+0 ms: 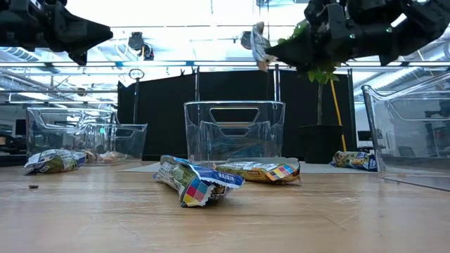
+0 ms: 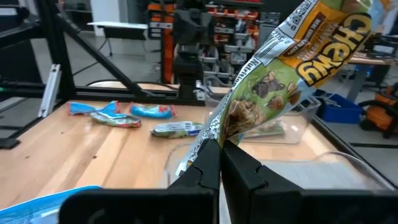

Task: Pick and place Granola Bars by type
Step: Put the yellow granola bar into the top left transparent bin

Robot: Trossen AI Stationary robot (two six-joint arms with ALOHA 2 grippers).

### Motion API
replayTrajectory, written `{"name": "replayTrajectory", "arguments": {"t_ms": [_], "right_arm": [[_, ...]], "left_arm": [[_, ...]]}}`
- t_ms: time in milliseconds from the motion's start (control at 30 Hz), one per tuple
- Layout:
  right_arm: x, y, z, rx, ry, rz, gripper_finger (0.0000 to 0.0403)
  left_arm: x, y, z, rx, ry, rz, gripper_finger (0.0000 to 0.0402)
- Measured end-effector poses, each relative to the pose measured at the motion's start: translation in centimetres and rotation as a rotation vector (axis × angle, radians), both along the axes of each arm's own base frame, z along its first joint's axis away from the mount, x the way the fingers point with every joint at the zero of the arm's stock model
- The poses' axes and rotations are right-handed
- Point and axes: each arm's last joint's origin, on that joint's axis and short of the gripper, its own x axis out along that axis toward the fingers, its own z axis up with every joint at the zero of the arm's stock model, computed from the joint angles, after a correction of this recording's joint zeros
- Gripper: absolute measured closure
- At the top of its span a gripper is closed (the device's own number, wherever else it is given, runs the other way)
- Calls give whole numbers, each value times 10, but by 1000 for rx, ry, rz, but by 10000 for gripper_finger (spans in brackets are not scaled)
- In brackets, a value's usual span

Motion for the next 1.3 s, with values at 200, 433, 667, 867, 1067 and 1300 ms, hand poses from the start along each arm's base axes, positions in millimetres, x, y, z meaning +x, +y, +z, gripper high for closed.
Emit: {"name": "replayTrajectory", "arguments": {"t_ms": [200,433,667,867,1067,1300], "right_arm": [[14,7,1,-3,12,31,403],[35,18,4,-27,19,75,403],[53,27,5,-54,24,108,403],[63,28,1,-56,22,111,403],[73,32,-1,-61,17,123,403],[73,44,-1,-77,16,161,403]], "left_arm": [[0,0,0,-15,-1,0,334],[0,1,1,-11,-13,18,334],[3,0,5,-26,-49,18,334],[21,-3,9,-10,-78,-35,320],[44,0,6,-27,-93,-26,243],[66,3,18,9,-134,-176,194]]}}
